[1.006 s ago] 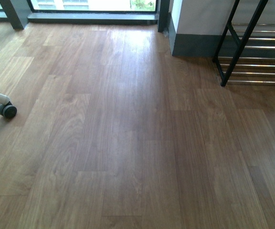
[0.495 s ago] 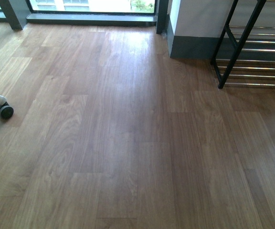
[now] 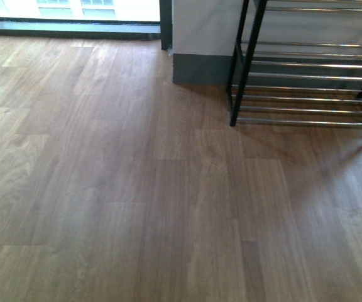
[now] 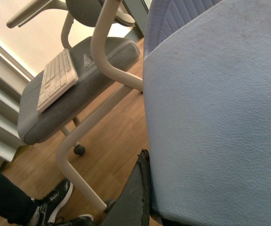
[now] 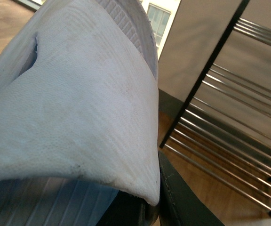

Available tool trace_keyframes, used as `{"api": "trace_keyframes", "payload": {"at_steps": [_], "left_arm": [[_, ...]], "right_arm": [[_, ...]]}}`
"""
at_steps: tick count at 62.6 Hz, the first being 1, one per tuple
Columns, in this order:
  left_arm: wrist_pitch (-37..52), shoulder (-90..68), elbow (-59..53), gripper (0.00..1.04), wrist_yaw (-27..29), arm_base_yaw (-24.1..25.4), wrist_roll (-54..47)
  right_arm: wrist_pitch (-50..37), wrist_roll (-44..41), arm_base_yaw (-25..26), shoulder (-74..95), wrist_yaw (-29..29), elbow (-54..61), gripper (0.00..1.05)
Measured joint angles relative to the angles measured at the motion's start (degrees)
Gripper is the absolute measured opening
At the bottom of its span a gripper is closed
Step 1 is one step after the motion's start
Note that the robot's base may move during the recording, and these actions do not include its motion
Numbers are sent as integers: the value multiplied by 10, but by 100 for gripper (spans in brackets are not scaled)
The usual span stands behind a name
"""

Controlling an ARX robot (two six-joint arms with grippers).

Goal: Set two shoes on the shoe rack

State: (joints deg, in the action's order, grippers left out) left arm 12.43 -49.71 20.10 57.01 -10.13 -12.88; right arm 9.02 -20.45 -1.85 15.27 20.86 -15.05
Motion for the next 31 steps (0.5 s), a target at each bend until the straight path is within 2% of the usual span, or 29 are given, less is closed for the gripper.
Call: {"api": "trace_keyframes", "payload": {"at_steps": [31], "left_arm": [[0, 1, 0, 2, 0, -2, 0]], "right_arm": [[0, 1, 0, 0, -1, 2, 1]]}}
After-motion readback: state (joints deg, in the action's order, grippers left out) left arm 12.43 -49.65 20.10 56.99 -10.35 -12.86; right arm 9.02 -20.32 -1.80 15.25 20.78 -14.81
